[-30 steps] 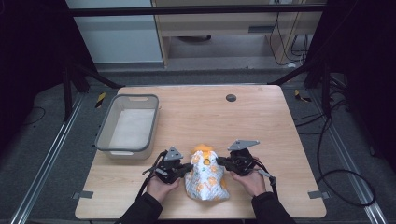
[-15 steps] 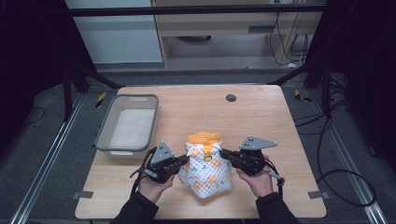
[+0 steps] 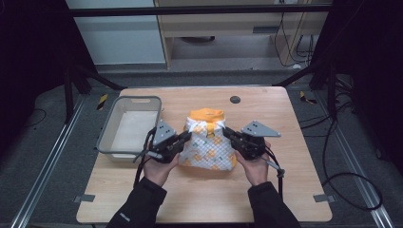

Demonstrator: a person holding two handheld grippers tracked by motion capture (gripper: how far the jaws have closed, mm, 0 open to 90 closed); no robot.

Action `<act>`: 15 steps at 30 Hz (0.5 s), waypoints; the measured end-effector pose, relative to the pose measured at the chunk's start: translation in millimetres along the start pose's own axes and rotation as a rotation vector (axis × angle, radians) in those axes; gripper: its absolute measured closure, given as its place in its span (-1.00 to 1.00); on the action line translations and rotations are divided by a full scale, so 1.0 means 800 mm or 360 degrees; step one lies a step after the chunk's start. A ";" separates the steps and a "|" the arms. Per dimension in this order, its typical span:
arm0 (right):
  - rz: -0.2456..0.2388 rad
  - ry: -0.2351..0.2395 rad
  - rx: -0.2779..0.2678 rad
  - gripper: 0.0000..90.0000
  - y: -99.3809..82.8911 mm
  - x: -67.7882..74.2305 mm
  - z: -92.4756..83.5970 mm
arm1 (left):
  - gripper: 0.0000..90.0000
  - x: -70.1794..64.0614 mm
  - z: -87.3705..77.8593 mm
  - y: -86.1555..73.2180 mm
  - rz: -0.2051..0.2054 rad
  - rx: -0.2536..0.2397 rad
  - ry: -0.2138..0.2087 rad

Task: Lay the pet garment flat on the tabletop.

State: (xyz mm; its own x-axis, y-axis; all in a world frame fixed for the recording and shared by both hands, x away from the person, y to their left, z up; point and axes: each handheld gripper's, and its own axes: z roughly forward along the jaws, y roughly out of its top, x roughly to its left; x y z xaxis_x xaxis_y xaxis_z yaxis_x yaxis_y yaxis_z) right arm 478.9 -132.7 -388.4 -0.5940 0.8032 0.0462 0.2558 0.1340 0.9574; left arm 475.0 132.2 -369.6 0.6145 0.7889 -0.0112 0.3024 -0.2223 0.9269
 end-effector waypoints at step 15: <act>-0.0024 -0.0152 0.0174 0.34 -0.039 -0.036 -0.003 | 0.01 0.051 -0.015 -0.044 -0.0085 0.0106 0.0182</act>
State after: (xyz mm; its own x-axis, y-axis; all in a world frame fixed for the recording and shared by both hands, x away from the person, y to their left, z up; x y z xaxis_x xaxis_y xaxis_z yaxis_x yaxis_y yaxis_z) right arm 486.4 -161.3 -419.1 -0.5243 0.8515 -0.0006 0.3318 0.2049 0.9208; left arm 480.9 178.9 -397.9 0.5105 0.8598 -0.0134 0.3825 -0.2131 0.8990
